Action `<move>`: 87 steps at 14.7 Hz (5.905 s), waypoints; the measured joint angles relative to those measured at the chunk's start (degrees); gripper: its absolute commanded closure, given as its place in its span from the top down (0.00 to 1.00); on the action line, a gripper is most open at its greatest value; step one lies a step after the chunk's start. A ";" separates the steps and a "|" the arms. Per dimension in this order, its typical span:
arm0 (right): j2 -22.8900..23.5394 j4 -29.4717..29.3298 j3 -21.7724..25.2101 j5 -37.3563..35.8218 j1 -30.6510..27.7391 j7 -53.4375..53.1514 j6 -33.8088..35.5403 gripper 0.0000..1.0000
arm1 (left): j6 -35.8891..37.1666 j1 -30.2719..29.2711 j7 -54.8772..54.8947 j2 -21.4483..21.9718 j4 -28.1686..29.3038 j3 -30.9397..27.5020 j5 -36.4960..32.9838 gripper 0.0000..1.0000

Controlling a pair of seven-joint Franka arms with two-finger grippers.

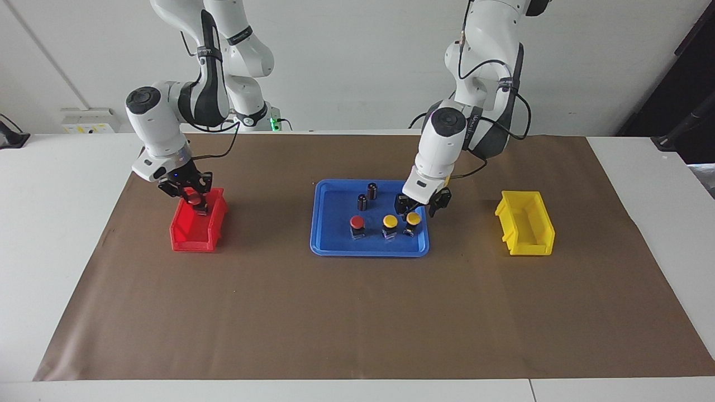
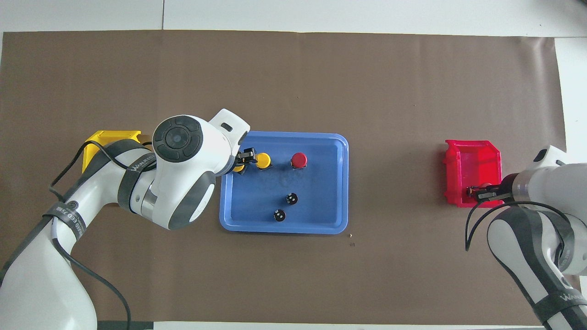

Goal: Sort red and yellow buttons by color

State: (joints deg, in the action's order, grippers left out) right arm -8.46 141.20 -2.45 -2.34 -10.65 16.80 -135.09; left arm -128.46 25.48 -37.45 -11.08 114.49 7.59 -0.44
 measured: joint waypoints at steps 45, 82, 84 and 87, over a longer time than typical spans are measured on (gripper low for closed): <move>34.78 -48.99 -1.37 -0.14 40.59 -57.33 11.84 0.73 | 10.87 -29.87 41.40 12.90 8.23 -2.37 0.81 0.01; 10.10 -22.19 0.11 -0.68 5.14 -3.98 12.34 0.18 | 10.10 0.46 -2.35 -3.10 -11.71 -0.02 -0.45 1.00; 9.69 -21.65 0.10 -0.67 4.29 -2.66 12.00 0.18 | 10.03 3.64 -6.62 -6.72 -13.55 -0.12 -0.77 1.00; 9.61 -18.96 0.10 -0.67 3.90 -2.25 7.20 0.18 | 10.03 6.17 -10.75 -10.27 -16.00 -0.15 -2.02 0.88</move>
State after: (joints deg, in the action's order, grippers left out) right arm 1.14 122.24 -2.35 -3.01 -6.75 14.54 -127.89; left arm -118.43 31.65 -48.19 -21.35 98.49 7.45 -2.46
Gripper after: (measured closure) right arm 0.590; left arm 0.018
